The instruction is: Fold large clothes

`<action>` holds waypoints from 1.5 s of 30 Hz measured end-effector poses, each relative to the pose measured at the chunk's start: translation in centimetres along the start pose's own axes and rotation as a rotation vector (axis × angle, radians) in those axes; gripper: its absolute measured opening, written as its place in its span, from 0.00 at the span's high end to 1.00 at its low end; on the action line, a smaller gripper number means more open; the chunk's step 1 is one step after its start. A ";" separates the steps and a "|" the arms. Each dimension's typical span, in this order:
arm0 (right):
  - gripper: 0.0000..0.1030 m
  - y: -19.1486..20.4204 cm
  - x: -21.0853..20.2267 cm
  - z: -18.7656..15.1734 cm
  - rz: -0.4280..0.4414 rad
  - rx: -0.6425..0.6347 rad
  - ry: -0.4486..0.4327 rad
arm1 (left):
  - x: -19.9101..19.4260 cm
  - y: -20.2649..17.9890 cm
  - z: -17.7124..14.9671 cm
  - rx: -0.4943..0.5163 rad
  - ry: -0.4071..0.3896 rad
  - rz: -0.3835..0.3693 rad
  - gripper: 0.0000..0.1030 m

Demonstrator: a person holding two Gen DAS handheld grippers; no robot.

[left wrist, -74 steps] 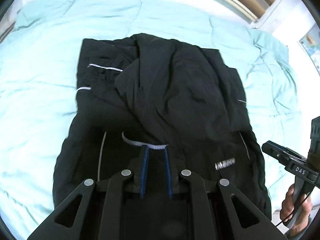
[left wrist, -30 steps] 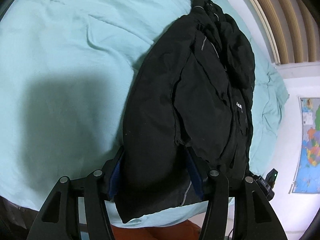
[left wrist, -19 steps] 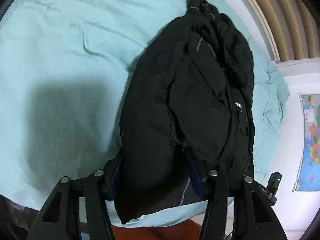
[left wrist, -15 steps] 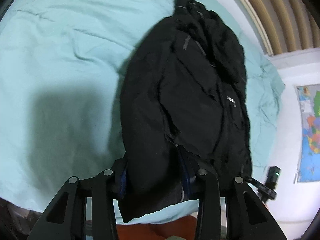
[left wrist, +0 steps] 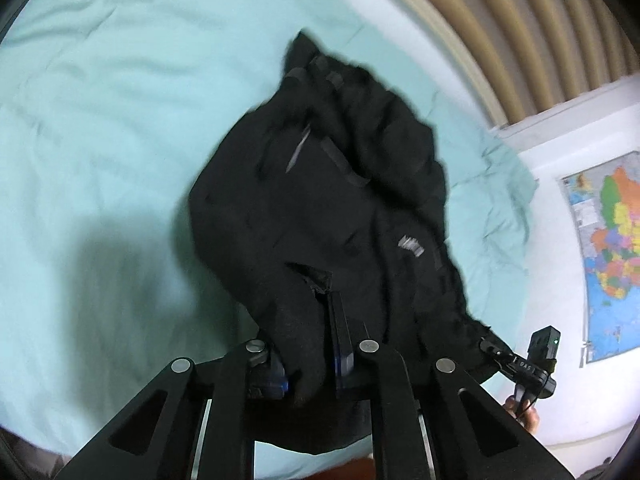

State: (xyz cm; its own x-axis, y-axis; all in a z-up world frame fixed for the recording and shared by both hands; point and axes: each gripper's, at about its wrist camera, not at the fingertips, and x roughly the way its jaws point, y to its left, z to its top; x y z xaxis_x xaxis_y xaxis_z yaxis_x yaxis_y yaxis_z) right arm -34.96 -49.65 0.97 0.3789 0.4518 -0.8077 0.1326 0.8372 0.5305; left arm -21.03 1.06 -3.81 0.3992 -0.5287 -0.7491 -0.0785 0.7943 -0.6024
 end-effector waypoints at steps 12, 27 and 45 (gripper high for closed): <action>0.79 6.0 -5.2 11.7 0.000 -0.112 -0.212 | -1.8 -5.8 10.4 0.055 -0.197 -0.058 0.86; 0.72 5.4 6.8 33.7 -0.094 -0.009 -0.163 | 13.3 -7.1 29.8 -0.019 -0.184 0.143 0.82; 0.39 1.4 15.9 37.9 -0.100 0.102 0.056 | 21.3 -5.0 33.1 0.076 -0.014 0.278 0.81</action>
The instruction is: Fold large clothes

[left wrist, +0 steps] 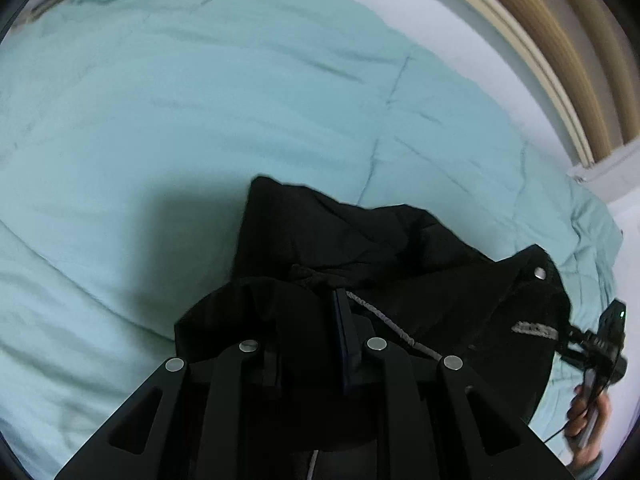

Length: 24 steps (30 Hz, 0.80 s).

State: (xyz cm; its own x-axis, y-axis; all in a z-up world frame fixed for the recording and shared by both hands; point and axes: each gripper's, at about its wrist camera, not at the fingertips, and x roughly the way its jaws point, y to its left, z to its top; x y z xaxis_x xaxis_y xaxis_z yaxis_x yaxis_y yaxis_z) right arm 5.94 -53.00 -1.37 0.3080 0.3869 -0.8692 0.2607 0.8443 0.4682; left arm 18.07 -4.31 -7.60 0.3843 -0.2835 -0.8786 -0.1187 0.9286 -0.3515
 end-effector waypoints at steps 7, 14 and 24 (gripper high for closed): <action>0.21 0.3 -7.8 -0.6 -0.032 -0.046 -0.081 | -6.1 0.9 -0.1 0.018 0.049 -0.153 0.74; 0.13 1.6 -8.6 -2.2 -0.106 -0.149 -0.131 | -11.5 0.4 -1.6 0.095 0.013 -0.197 0.57; 0.13 3.2 -4.2 -2.1 -0.119 -0.306 -0.241 | -8.7 2.1 -0.7 0.148 -0.070 -0.066 0.30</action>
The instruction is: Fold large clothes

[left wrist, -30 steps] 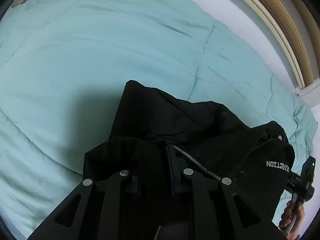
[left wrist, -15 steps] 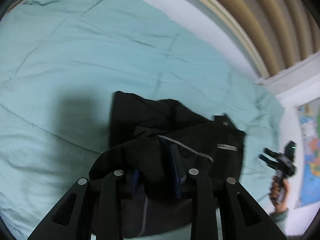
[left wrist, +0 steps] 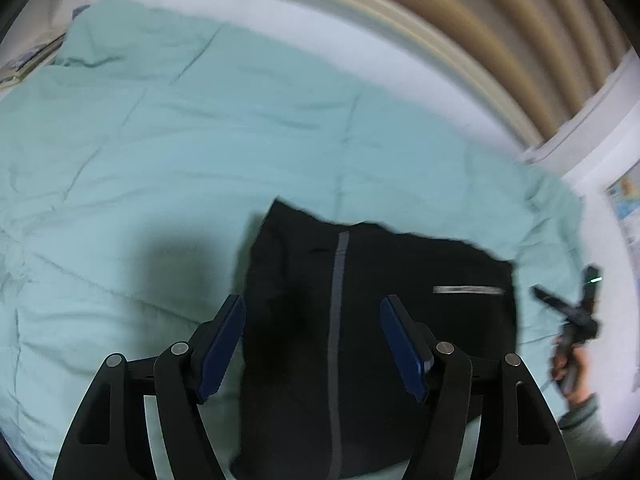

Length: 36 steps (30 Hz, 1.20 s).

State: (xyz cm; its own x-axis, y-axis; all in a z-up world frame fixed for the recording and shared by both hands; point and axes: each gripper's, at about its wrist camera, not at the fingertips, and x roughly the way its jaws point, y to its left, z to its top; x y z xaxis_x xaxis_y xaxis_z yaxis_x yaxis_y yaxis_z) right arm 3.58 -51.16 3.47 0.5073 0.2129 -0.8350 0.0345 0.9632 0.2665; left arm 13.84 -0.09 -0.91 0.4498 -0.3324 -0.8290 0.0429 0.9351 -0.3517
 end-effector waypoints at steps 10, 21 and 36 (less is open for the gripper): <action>0.13 -2.8 6.4 3.3 0.035 -0.054 0.065 | 7.7 3.7 2.6 -0.050 0.071 -0.080 0.30; 0.73 -2.1 7.9 2.5 0.057 -0.121 0.050 | 9.1 -0.1 2.7 0.091 0.023 -0.043 0.87; 0.80 1.7 10.8 7.1 -0.320 -0.278 -0.020 | 11.7 0.2 7.6 -0.040 -0.022 0.057 0.87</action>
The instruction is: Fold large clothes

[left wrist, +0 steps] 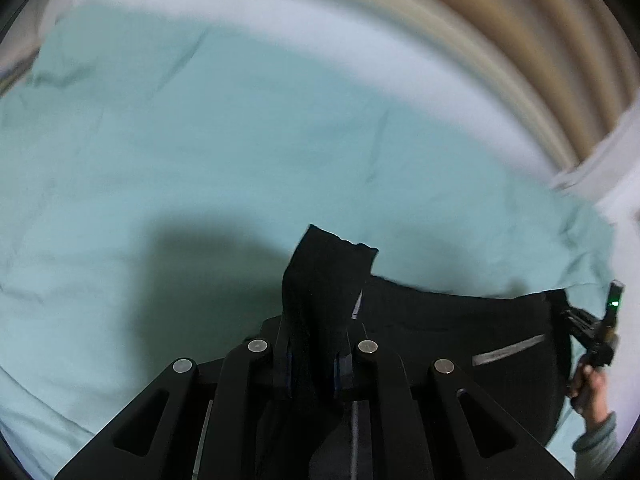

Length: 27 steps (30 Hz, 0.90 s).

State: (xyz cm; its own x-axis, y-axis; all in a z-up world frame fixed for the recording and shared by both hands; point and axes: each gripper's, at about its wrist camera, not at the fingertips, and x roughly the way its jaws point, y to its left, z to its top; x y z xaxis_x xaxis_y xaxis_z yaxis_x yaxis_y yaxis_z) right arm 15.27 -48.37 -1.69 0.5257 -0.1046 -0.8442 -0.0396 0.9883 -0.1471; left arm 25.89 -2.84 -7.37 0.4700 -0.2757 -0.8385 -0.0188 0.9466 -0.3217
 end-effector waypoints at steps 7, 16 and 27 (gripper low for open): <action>0.77 2.2 6.5 -3.1 -0.020 -0.058 0.158 | 6.0 1.8 -2.2 -0.066 0.111 0.041 0.82; 0.32 -0.3 -1.4 -3.3 0.053 0.026 0.077 | -2.5 1.9 -0.5 -0.121 -0.019 0.042 0.51; 0.23 5.0 -12.1 -9.8 0.314 0.156 0.038 | -9.6 -6.7 -10.2 0.005 -0.028 -0.088 0.51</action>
State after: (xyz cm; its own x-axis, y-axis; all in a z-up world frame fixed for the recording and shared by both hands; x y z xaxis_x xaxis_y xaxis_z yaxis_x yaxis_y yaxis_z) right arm 0.41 -43.27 2.71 0.4763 0.2058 -0.8548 -0.0621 0.9777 0.2008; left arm 12.49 -8.28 -1.66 0.4945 -0.3534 -0.7941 0.0279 0.9196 -0.3919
